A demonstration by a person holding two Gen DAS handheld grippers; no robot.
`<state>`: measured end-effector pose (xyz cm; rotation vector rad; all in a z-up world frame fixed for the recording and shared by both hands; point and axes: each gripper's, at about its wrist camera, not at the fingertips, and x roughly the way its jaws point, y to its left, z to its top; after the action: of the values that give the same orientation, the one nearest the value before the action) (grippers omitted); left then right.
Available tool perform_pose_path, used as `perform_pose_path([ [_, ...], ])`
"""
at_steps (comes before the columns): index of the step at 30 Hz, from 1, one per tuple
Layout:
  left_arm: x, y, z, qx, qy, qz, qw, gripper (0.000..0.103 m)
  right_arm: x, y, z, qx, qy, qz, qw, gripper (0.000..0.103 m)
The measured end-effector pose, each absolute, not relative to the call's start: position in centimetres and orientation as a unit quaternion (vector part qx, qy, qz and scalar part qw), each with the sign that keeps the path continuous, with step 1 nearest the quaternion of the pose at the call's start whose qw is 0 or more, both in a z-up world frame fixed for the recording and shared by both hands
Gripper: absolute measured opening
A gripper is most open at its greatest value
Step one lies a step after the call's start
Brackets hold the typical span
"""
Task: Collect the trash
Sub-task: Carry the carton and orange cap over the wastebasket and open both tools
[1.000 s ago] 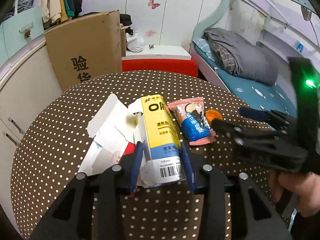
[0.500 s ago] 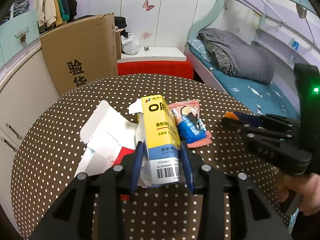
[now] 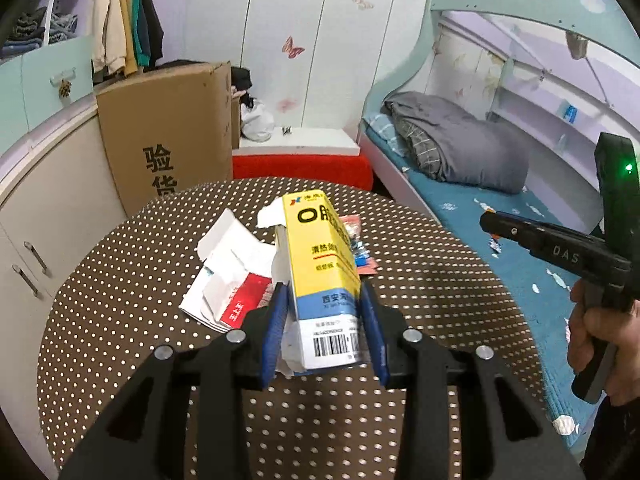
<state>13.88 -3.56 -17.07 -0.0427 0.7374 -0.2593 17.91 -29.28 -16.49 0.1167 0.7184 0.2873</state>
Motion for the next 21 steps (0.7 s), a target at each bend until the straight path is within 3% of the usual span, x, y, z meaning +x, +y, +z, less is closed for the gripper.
perform_pose_path([
  [13,13.4,-11.2,-13.0,0.006,0.318,-0.191,0.929,0.036,14.5,-38.1,-13.6,0.097,0.308,0.074,0.944,0.029],
  [21,14.5,-17.3,-11.8,0.028,0.309,-0.238,0.920,0.036,13.9,-46.1,-16.6,0.149,0.328,0.010,0.933,0.029],
])
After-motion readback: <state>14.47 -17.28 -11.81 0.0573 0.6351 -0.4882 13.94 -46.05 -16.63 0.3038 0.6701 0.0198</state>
